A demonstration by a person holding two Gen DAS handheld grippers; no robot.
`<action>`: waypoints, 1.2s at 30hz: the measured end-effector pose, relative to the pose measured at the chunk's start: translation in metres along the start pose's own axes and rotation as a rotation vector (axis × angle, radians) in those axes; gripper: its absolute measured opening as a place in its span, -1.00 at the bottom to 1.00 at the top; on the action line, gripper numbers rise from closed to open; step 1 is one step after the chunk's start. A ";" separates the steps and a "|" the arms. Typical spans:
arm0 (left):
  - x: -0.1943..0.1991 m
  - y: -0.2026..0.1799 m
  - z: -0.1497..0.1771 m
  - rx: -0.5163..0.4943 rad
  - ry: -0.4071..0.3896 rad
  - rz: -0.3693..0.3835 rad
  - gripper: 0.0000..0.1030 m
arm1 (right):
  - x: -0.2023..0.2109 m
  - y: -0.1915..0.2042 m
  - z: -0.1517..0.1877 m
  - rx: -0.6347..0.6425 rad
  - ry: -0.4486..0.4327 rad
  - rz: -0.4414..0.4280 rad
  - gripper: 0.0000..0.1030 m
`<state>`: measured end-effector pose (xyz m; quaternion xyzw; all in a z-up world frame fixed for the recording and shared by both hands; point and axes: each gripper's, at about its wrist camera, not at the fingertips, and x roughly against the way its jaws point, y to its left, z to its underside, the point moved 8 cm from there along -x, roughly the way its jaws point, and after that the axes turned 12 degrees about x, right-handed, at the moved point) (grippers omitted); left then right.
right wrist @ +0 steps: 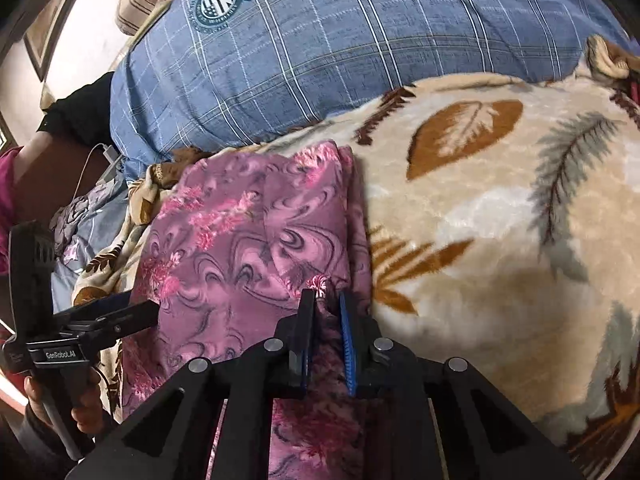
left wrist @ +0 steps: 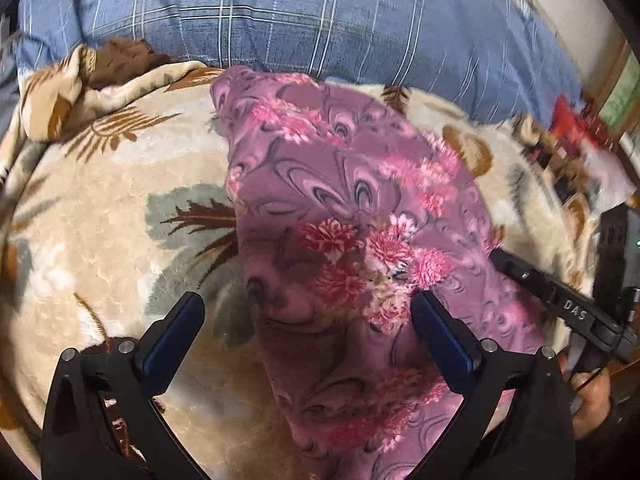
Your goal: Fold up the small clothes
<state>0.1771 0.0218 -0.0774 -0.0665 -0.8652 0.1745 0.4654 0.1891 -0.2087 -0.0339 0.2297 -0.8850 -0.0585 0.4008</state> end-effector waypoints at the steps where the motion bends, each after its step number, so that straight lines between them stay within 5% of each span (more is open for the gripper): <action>1: 0.004 0.001 -0.006 0.010 -0.016 0.009 1.00 | 0.004 0.000 -0.004 -0.002 0.005 -0.008 -0.69; 6: 0.006 -0.004 -0.052 0.028 -0.098 -0.016 1.00 | 0.011 0.006 -0.056 -0.008 -0.111 -0.034 -0.31; 12: -0.046 0.005 -0.082 0.082 -0.061 -0.106 1.00 | -0.043 0.007 -0.092 0.018 -0.078 0.016 -0.41; 14: -0.067 0.020 -0.078 0.129 -0.007 -0.117 1.00 | -0.071 -0.007 -0.083 0.023 0.022 0.082 -0.42; 21: -0.056 0.021 -0.076 0.132 -0.024 -0.099 1.00 | -0.060 -0.011 -0.080 0.027 0.030 0.103 -0.36; 26: -0.021 0.009 -0.057 0.057 -0.083 -0.116 1.00 | -0.027 -0.011 -0.055 0.011 0.051 0.087 0.02; 36: 0.014 -0.008 -0.017 -0.063 -0.119 -0.180 1.00 | 0.023 -0.004 0.004 0.184 0.109 0.281 0.73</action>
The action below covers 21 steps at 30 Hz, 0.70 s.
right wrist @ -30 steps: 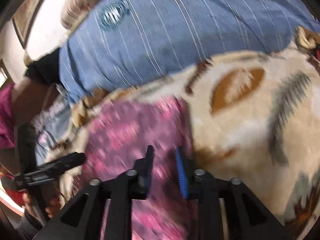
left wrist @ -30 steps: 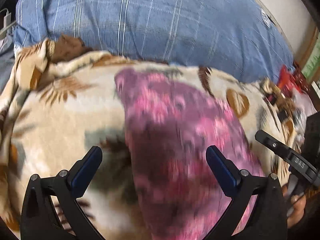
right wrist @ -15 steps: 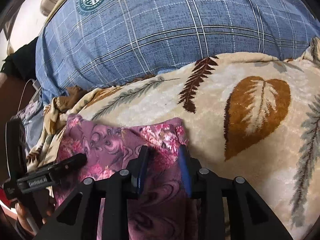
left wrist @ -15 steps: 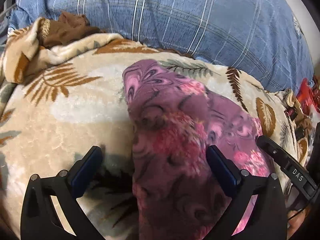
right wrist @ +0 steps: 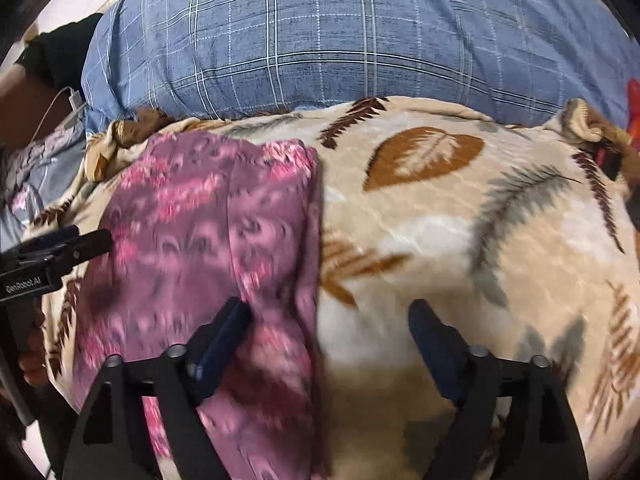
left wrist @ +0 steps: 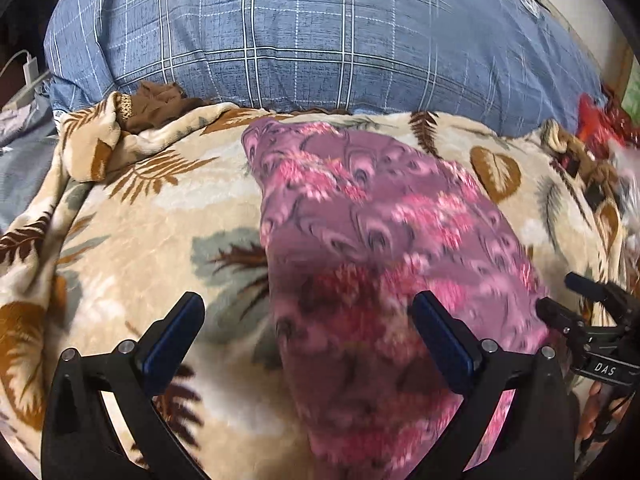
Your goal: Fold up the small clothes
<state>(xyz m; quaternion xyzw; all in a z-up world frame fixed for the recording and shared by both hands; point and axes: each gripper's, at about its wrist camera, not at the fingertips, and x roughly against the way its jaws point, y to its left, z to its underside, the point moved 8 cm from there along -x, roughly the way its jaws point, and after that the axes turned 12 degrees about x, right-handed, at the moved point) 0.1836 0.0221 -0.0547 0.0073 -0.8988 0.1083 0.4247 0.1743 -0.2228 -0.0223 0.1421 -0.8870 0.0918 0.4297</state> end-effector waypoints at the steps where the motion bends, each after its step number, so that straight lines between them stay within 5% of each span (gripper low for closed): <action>1: 0.004 0.000 0.003 -0.010 -0.005 0.000 1.00 | 0.003 -0.001 0.004 0.009 0.010 0.014 0.74; 7: 0.032 0.008 0.019 -0.067 -0.089 -0.029 1.00 | 0.027 -0.010 0.017 0.032 0.057 0.112 0.75; 13: 0.041 0.023 0.038 -0.078 -0.104 -0.125 1.00 | 0.050 -0.006 0.021 -0.003 0.039 0.090 0.91; 21: 0.058 0.017 0.055 -0.096 -0.113 -0.095 1.00 | 0.069 0.000 0.022 0.071 0.027 0.239 0.99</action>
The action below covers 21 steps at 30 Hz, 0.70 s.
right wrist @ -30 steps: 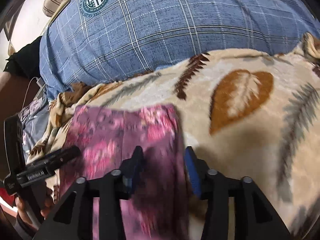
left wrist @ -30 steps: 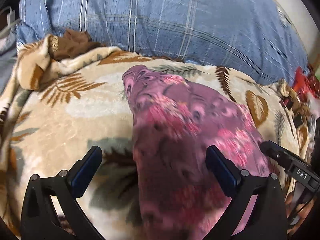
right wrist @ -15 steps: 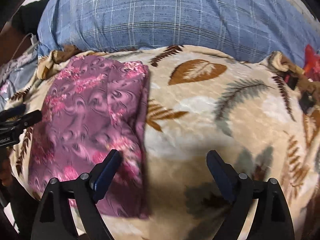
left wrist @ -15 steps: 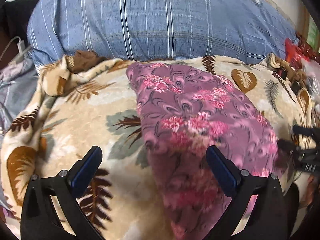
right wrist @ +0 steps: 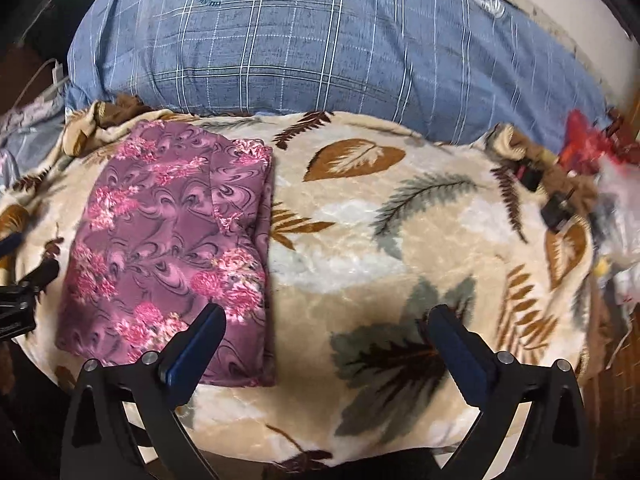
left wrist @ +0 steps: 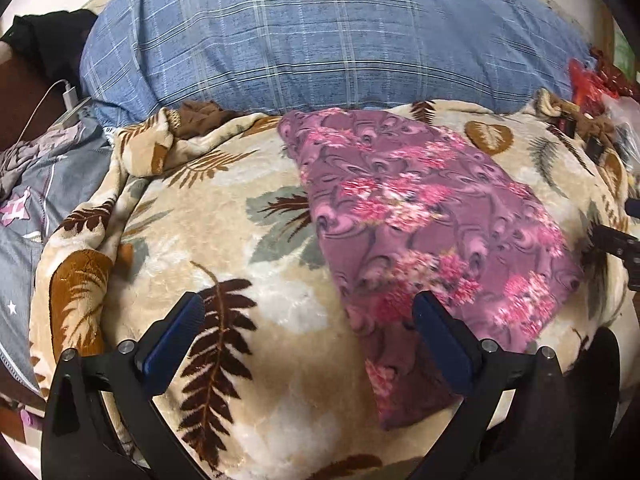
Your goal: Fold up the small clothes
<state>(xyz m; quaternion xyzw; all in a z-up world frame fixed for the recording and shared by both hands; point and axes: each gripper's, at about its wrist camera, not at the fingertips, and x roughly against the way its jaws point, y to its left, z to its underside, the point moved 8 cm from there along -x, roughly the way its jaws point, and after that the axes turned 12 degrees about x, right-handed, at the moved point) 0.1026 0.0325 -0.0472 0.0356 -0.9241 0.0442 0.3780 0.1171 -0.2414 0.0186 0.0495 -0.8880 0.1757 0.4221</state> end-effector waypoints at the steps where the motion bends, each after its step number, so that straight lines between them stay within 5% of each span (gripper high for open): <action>1: 0.002 -0.002 0.001 -0.006 0.000 0.004 1.00 | -0.001 0.002 0.001 0.009 0.008 -0.005 0.99; 21: 0.010 -0.030 0.022 -0.022 0.079 0.073 1.00 | 0.010 0.012 0.010 0.009 -0.038 -0.017 0.99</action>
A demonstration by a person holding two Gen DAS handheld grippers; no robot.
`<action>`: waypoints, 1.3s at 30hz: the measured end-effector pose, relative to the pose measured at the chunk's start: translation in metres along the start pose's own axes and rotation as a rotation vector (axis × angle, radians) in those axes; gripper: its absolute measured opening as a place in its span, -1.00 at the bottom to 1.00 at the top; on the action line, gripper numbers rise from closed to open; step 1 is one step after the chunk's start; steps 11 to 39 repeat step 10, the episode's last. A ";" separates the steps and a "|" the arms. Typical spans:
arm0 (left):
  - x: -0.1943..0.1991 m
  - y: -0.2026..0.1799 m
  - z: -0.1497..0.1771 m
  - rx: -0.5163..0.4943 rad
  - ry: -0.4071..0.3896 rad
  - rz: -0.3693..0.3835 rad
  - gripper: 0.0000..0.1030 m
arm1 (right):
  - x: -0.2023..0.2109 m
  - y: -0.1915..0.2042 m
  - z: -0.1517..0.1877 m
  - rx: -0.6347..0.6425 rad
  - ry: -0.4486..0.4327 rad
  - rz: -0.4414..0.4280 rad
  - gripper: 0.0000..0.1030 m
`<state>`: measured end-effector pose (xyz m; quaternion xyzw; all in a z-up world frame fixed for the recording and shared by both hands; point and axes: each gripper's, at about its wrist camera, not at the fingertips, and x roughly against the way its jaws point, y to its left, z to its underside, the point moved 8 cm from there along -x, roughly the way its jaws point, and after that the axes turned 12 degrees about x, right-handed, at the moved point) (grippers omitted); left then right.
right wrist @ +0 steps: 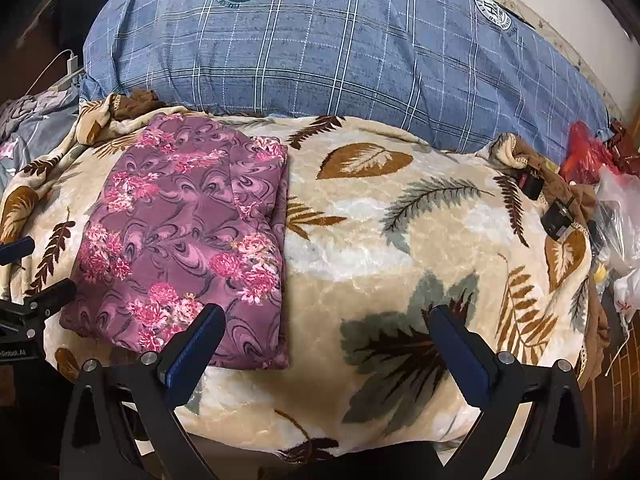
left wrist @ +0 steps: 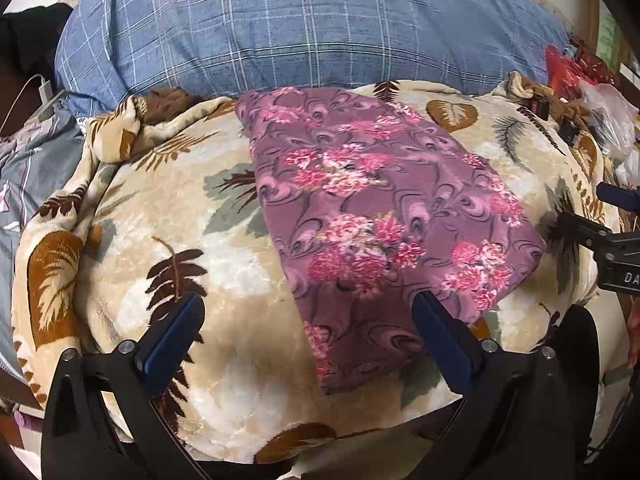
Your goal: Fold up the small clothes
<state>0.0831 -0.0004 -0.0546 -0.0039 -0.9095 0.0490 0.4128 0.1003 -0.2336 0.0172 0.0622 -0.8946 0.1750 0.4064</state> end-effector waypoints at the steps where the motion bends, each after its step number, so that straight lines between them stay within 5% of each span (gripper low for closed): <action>1: 0.001 -0.002 0.000 -0.004 0.002 0.006 1.00 | -0.001 -0.001 0.001 -0.003 0.003 -0.001 0.99; 39: 0.007 -0.021 -0.007 -0.015 -0.020 0.036 1.00 | -0.007 -0.005 0.003 -0.047 0.027 -0.017 0.99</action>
